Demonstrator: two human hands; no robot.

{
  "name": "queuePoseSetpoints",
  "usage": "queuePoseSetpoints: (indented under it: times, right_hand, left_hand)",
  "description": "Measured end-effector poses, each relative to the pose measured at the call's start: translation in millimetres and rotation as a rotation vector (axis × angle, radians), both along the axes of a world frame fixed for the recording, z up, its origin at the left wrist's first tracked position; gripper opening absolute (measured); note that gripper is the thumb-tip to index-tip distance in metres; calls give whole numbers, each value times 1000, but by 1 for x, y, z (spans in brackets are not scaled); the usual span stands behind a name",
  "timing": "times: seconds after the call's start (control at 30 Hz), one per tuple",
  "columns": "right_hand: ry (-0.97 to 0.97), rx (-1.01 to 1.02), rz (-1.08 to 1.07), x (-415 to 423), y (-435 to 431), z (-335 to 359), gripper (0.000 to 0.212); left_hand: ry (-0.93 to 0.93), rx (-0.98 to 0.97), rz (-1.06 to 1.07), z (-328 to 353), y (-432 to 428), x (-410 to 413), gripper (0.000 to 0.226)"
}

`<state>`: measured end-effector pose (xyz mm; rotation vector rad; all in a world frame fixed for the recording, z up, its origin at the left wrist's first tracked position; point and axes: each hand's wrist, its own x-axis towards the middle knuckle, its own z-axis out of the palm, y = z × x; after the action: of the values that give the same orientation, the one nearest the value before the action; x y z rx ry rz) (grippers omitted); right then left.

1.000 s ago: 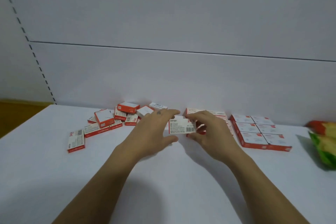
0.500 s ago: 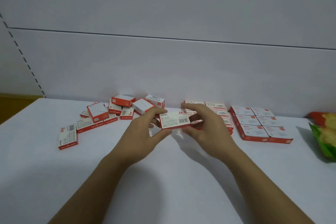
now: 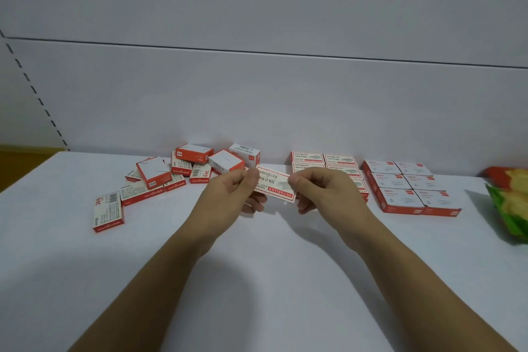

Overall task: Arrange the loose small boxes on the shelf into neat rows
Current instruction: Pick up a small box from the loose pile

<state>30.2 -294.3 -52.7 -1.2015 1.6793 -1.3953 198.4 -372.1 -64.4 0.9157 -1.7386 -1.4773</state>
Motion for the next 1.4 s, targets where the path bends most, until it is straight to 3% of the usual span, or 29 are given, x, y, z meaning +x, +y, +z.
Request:
queuePoseSetpoints:
  times: [0.23, 0.33, 0.43, 0.57, 0.6, 0.77, 0.87, 1.07, 1.2, 1.4]
  right_hand:
    - [-121, 25, 14, -1, -1, 1, 15]
    - [-126, 10, 24, 0, -1, 0, 12]
    - [-113, -7, 10, -4, -1, 0, 12]
    - [55, 4, 37, -13, 1, 1, 8]
    - [118, 15, 70, -14, 2, 1, 7]
    - [812, 30, 60, -11, 4, 3, 53]
    - [974, 15, 85, -6, 6, 6, 54]
    - [1135, 248, 121, -24, 17, 23, 40]
    - [1096, 344, 98, -34, 21, 14, 34]
    - [1119, 378, 74, -32, 15, 3, 30]
  left_hand:
    - [38, 95, -42, 1, 0, 1, 35]
    - [74, 118, -57, 0, -2, 2, 47]
    - [3, -25, -94, -3, 1, 2, 61]
    - [-234, -418, 22, -8, 1, 1, 49]
    - [-251, -437, 33, -8, 1, 1, 47]
    - [-279, -444, 34, -9, 1, -1, 45]
    - [-297, -441, 30, -10, 3, -4, 45]
    - [-526, -548, -67, -11, 13, -11, 64]
    - [-597, -666, -113, -8, 17, -13, 58]
    - [-592, -652, -126, -9, 11, -7, 52]
